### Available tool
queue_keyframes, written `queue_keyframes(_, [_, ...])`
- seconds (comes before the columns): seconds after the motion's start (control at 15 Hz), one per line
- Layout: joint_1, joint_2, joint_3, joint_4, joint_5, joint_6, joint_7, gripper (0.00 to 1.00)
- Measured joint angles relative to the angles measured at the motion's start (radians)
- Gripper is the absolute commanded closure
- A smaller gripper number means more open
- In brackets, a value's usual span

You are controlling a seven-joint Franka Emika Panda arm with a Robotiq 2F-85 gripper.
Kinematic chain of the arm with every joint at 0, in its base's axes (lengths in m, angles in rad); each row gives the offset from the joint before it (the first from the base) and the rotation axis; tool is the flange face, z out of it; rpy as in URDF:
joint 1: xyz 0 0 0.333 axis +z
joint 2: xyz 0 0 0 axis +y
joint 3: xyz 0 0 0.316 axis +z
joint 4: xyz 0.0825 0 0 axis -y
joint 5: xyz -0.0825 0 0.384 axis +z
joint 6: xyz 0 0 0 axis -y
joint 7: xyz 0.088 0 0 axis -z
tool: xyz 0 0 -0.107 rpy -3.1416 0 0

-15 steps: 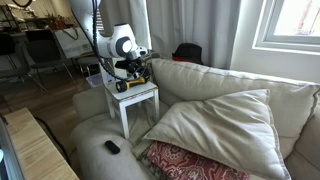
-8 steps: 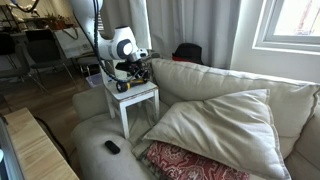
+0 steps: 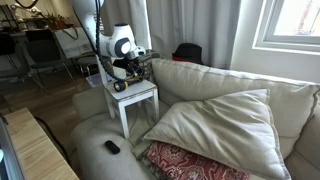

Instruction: Turn off the flashlight then set it upright on the seat of the wooden chair

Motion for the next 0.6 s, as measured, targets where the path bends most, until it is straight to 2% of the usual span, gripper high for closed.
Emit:
queue_keyframes(0.2, [-0.125,-0.049,0.156,-0.047,0.000,0.036,-0.136,0.67])
queue_keyframes(0.27, [-0.167,-0.068,0.203,-0.071,-0.001,0.042,-0.181,0.17])
queue_keyframes(0.33, [-0.198,-0.087,0.235,-0.095,-0.001,0.043,-0.215,0.17])
queue_keyframes(0.4, [-0.218,-0.103,0.249,-0.119,-0.001,0.042,-0.236,0.10])
queue_keyframes(0.47, [-0.229,-0.115,0.252,-0.142,-0.001,0.042,-0.247,0.03])
queue_keyframes(0.6, [-0.230,-0.131,0.241,-0.173,-0.001,0.042,-0.248,0.00])
